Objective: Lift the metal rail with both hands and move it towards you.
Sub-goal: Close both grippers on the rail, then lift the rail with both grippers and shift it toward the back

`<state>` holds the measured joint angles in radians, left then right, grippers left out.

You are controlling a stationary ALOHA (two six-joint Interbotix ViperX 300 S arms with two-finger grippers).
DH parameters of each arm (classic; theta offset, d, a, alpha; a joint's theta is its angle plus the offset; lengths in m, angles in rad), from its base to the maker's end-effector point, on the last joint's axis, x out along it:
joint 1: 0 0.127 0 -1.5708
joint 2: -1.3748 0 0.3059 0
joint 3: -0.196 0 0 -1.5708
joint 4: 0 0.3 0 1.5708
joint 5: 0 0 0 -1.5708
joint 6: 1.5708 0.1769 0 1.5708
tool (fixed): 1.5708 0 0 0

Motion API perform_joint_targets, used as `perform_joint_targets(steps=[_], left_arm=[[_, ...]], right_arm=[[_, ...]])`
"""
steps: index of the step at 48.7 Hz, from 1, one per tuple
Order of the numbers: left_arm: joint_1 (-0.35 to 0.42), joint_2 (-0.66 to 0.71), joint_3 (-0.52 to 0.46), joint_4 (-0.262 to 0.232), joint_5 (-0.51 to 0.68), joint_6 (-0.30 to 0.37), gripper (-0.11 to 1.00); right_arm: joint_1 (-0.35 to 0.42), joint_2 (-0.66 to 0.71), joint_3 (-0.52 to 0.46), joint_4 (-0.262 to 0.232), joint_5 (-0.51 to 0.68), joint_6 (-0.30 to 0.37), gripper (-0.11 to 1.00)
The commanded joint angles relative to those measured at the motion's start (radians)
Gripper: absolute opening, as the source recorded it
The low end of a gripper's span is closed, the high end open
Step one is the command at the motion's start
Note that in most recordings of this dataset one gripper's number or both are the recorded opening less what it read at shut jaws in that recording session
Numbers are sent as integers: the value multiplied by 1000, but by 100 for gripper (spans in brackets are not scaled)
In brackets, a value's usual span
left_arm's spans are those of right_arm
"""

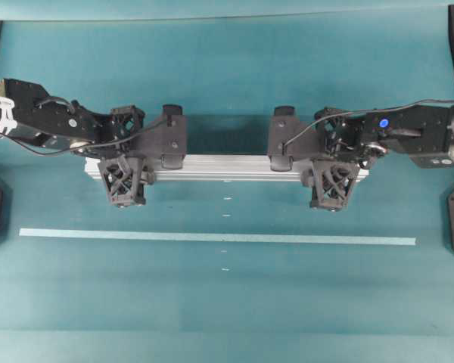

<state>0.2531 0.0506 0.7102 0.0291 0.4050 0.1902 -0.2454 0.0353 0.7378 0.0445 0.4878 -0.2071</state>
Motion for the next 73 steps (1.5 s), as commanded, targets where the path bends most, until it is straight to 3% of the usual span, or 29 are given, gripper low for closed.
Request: perform_joint_targets(steps=[1,20,37,58,73], left_arm=[[5,-11,-6,3,-5,-6,30],[5,-61,-15,3,18,-9,30],[-5,-253,-112,2,278,-14,30],[-21,-364,-314,3,566,-12,30],[-40,-364,-491,2,735,-37,30]], right_arm=[[3,6,-3,5,0,3,39],[-2,-31,-35,14,37,6,39],[-3,-169,-141,14,264,17,39],[-3,-261,-428,11,706,95,39],[5,-255,-612,9,890,163,39]])
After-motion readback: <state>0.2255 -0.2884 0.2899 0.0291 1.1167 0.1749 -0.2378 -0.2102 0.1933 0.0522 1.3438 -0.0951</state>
